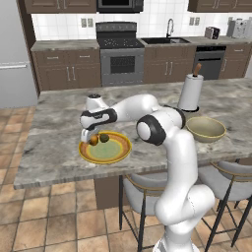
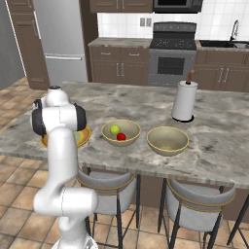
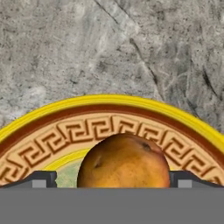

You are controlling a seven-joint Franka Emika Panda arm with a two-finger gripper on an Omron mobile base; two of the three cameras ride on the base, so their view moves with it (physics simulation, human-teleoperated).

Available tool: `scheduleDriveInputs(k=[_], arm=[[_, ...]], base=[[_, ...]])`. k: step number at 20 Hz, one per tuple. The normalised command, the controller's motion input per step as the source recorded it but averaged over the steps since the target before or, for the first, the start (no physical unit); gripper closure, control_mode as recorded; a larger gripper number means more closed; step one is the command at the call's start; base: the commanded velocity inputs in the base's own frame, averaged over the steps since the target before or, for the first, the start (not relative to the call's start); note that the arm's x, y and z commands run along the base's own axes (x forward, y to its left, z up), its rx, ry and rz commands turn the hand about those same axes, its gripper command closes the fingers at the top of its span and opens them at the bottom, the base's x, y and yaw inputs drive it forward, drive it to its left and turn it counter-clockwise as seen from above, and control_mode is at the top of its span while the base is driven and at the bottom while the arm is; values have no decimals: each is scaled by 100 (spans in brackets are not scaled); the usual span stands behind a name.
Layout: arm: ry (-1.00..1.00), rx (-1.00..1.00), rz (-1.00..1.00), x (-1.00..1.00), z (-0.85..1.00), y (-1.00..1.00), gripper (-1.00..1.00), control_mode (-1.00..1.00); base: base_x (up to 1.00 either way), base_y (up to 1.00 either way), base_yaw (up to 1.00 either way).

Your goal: Take the fruits from the plate on the dining counter and place two fruits in each bowl.

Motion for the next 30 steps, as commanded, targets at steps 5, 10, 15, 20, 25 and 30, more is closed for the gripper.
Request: scheduleDriveInputs(k=[5,10,15,20,25,30], arm=[[2,0,0,0,-16,0,-100,-100],[0,0,0,0,-12,0,-100,-100],[0,0,1,0,-15,0,-100,-100],[0,0,0,0,-5,0,-100,-100],[0,0,0,0,0,0,100,-100],[0,0,0,0,0,0,100,-100]], base=[[0,0,0],[0,0,0],[0,0,0],[0,0,0],[0,0,0],[0,0,0]])
